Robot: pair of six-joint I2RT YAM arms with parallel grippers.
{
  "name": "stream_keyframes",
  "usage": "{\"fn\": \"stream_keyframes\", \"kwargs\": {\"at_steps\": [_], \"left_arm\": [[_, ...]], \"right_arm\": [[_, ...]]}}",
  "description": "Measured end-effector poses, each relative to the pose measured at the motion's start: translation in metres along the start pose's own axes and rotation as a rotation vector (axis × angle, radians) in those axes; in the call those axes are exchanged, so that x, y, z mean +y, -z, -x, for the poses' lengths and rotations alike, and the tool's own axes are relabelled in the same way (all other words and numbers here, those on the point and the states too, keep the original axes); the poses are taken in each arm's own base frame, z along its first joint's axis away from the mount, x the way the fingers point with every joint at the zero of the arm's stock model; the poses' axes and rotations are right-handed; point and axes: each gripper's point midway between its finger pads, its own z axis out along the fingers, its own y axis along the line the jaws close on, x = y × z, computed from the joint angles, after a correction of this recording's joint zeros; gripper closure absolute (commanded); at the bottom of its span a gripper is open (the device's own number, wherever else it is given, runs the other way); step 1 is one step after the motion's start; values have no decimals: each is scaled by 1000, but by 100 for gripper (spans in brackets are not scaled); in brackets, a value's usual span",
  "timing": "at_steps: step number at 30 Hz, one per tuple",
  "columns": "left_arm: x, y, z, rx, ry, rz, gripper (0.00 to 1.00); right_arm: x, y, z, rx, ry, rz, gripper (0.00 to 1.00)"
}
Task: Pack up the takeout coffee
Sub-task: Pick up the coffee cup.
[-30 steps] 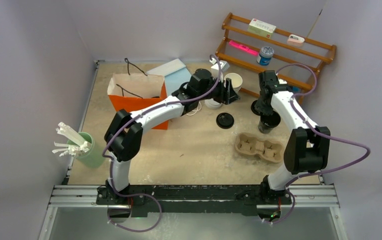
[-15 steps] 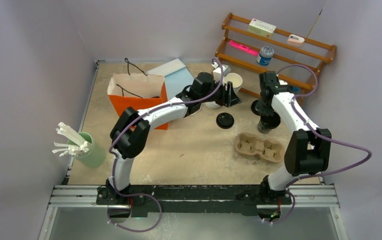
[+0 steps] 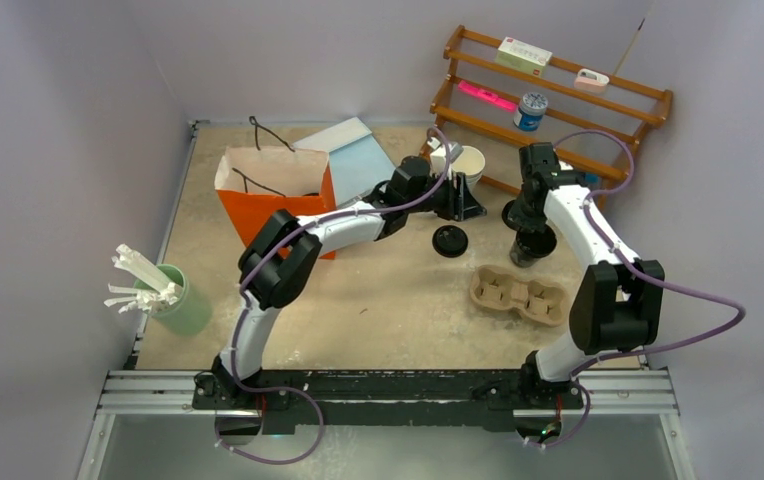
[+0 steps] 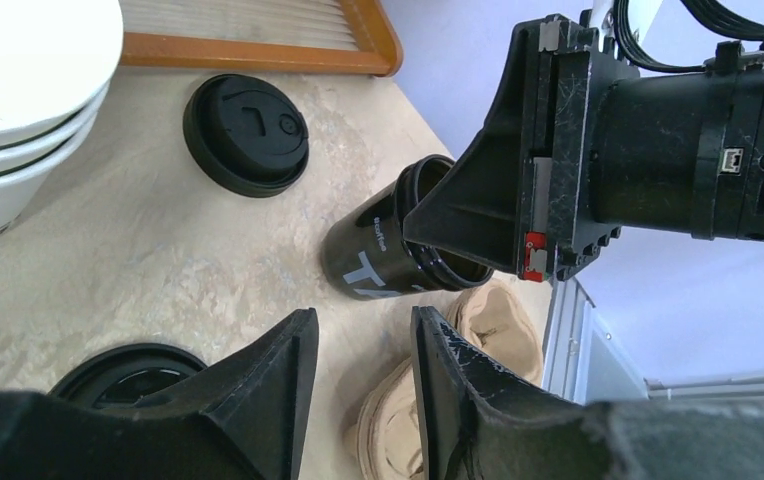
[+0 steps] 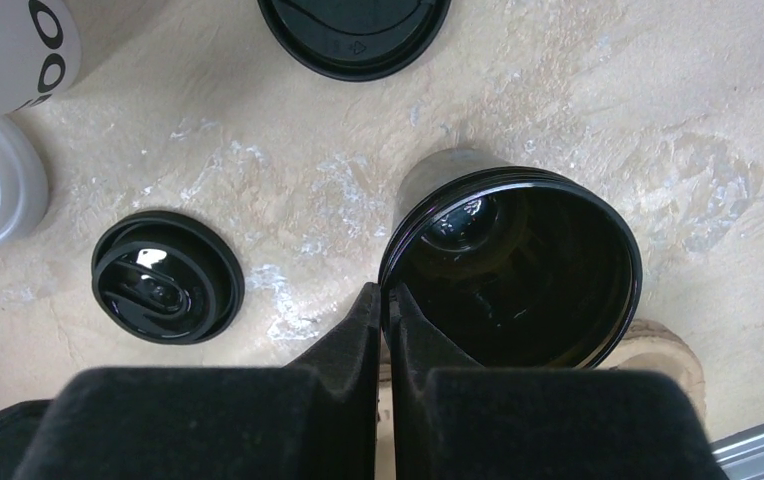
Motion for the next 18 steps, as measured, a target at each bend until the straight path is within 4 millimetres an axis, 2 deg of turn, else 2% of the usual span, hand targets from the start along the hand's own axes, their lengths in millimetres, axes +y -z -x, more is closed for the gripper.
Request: {"fn": "stream_keyframes", "kwargs": {"at_steps": [2,3,4,7,9,13,18], "left_arm": [[0,-2,-2,-3,16,-16,59],[0,-4,-3,-4,25,-21,59],[1,-5,-5,-5,30,-26,59],[3,-7,-11,-1,48,-34,59],[1,-10,-14,-2,58,-47,59],[-4,-19,-28,11,79,-73,59],[-5,-29,-53,48,105,-81,59]], "right_arm": [[1,0,-1,4,-2,4,87],[1,1,-1,6,-5,7,77],[2,1,-2,10,-6,12,74],[2,5,-2,14,-8,19,82],[2,9,-2,11,-10,26,84],[1,16,0,-3,-12,38,73],[1,16,-1,1,-7,39,75]]}}
